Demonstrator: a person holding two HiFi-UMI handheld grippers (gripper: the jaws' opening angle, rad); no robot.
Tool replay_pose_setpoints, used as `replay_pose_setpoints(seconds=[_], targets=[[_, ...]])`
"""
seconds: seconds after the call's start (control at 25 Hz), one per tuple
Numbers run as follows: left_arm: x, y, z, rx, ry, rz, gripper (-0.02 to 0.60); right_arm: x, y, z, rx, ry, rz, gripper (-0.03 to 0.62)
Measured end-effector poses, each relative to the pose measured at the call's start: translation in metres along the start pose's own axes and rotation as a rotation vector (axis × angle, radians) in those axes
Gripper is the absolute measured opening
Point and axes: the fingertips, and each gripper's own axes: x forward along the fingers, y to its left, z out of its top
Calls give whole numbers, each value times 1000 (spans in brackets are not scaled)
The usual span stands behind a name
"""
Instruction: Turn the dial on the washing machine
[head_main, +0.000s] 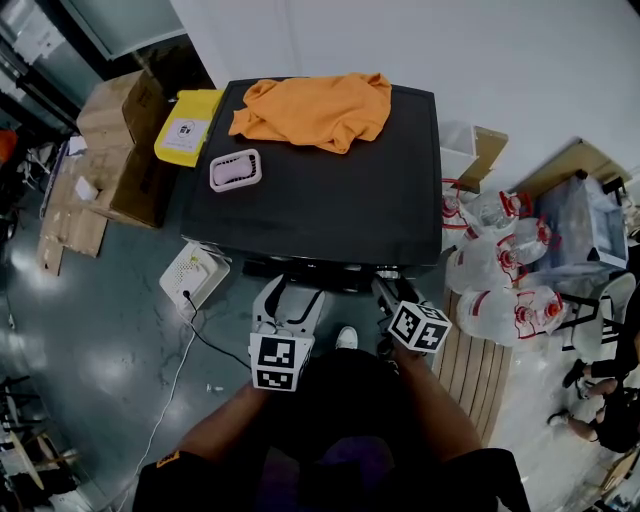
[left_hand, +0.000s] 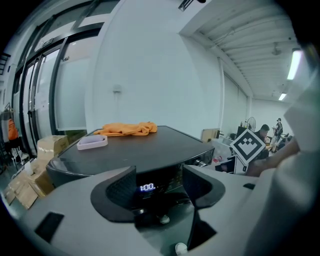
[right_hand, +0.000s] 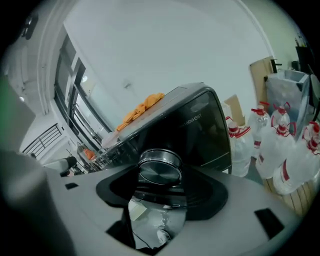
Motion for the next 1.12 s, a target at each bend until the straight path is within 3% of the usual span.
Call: replay_pose_setpoints(seconds=[0.12, 0.36, 0.48, 0.64, 0.92, 1.12], targets=[[0, -1, 1, 2, 0, -1, 296, 0, 1, 0, -67, 9, -25, 285], [-1, 0, 1, 6, 2, 7, 296, -5, 7, 1, -481, 39, -242, 298], [-3, 1, 0, 4, 1, 9, 296, -3, 12, 0, -566, 62, -296, 295], [-4, 2, -1, 3, 0, 10, 296, -4, 9, 1, -521, 56, -265, 276], [-3, -1, 1, -3, -3, -6, 296, -4, 3, 2, -125, 23, -22, 275], [-2, -4, 3, 0, -7, -13, 296, -3, 3, 2, -142, 37, -16, 276]])
